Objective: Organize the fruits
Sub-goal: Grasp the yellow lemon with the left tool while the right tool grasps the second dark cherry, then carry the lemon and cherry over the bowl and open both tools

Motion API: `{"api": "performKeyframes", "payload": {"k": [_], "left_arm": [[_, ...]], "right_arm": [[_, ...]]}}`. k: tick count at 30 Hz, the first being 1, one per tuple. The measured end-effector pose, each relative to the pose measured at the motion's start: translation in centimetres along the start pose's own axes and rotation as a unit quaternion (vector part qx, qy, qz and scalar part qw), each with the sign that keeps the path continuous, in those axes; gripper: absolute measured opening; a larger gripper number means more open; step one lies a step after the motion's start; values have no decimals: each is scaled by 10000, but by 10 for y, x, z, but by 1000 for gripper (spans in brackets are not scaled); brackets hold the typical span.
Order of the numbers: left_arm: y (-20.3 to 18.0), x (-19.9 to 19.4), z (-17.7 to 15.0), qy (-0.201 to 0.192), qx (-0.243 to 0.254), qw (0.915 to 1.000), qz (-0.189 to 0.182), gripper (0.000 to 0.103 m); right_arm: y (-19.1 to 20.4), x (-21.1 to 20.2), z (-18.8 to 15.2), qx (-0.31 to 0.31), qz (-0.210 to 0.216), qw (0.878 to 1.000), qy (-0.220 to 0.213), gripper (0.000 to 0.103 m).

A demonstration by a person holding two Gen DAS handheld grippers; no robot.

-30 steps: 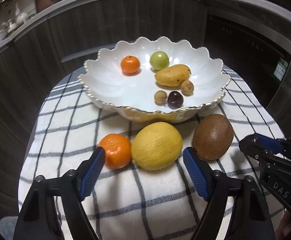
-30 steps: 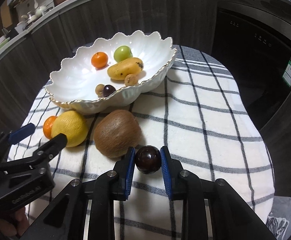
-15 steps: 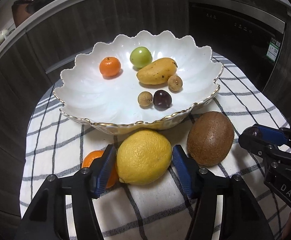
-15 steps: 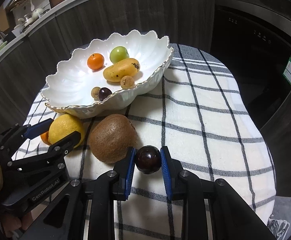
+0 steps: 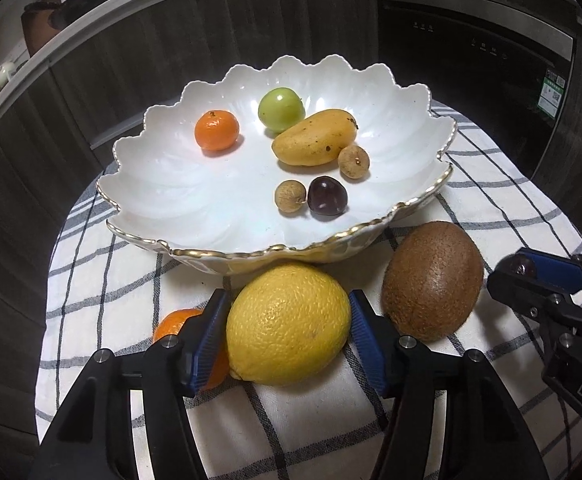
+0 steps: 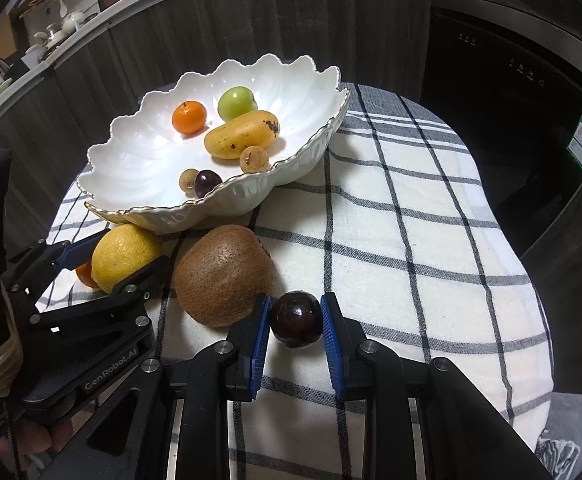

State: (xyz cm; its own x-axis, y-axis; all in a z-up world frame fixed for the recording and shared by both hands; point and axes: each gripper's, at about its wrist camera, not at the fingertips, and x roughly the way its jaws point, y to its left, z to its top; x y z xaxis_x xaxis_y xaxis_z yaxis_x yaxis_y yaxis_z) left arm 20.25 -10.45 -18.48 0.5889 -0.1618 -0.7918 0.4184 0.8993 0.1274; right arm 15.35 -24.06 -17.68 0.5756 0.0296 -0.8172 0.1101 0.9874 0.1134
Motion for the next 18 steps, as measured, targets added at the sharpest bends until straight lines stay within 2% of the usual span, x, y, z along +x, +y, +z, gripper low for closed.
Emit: {"api": "performKeyframes", "payload": {"k": [10, 18], "left_arm": [[1, -17, -6, 56, -148, 9999, -27, 58], [13, -41, -6, -97, -297, 9995, 63, 58]], "right_arm": [[2, -9, 1, -11, 23, 9999, -109, 27], [9, -24, 3, -97, 64, 9996, -256, 27]]}}
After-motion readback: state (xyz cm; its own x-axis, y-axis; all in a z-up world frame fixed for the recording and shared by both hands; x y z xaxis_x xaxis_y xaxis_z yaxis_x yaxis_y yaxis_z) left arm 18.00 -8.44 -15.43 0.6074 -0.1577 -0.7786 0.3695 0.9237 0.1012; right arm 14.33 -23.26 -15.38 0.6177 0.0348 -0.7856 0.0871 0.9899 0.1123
